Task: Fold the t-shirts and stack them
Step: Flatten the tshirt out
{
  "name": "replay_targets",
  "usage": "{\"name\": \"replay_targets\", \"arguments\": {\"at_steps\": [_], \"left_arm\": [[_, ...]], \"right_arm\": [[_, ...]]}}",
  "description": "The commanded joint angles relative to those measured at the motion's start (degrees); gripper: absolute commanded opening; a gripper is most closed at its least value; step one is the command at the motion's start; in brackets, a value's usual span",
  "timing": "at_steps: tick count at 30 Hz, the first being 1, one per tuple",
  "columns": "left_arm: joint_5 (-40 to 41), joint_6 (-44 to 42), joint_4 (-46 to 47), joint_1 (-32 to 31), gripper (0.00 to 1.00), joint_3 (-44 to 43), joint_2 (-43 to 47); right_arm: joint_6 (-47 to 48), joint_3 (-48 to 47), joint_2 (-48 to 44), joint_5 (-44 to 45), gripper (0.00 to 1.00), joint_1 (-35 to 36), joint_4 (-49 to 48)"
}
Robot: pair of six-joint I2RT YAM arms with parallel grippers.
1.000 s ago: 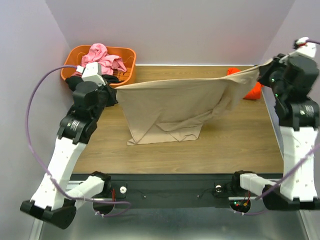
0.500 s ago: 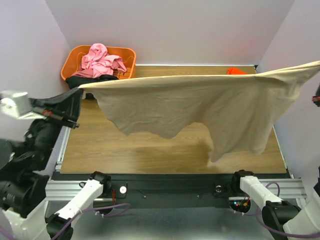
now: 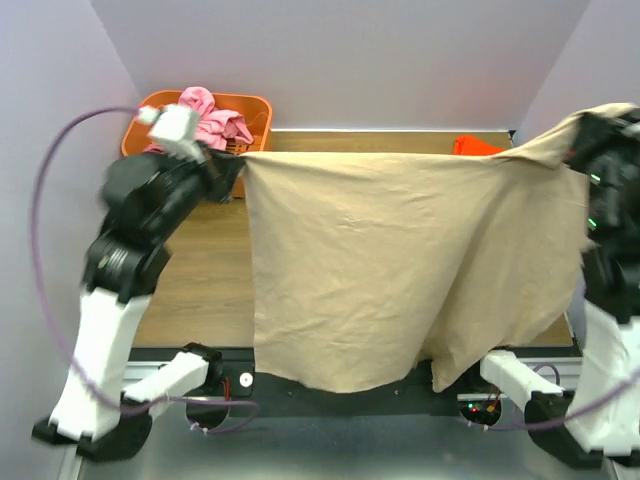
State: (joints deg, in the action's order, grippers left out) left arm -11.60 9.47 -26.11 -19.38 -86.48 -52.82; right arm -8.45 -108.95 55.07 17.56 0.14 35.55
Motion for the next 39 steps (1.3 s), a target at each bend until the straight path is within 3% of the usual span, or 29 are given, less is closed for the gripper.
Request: {"name": "replay_targets", "arguments": {"at_steps": [1, 8, 14, 18, 26, 33, 39], "left_arm": [[1.04, -3.14, 2.37, 0.39, 0.0, 2.8, -8.08], [5.88, -7.98, 4.92, 0.39, 0.0, -0.08, -22.39], [6.41, -9.12, 5.8, 0.39, 0.0, -9.48, -31.72], [8.16, -9.12, 7.21, 0.39, 0.0, -13.54, -33.05], [7.99, -7.81, 7.65, 0.39, 0.0, -15.22, -26.47], [3.69, -7.45, 10.55, 0.39, 0.0, -9.59, -10.13], [2.72, -6.75, 7.04, 0.39, 0.0, -13.27, -1.42]], "right_arm": [[-2.35, 11.01, 5.92, -0.42, 0.0, 0.12, -2.59], [-4.91, 24.91, 13.64, -4.64, 0.0, 0.12, -9.17], [-3.68, 20.89, 19.89, -5.17, 0.0, 0.12, -11.2], [-2.45, 17.02, 21.13, -5.08, 0.01, 0.12, -11.56], [0.18, 8.93, 16.57, -3.95, 0.0, 0.03, -11.56], [2.38, 1.99, 10.07, 0.36, 0.0, 0.12, -11.64], [4.84, -6.27, 5.49, 2.04, 0.0, 0.12, -11.73]]}}
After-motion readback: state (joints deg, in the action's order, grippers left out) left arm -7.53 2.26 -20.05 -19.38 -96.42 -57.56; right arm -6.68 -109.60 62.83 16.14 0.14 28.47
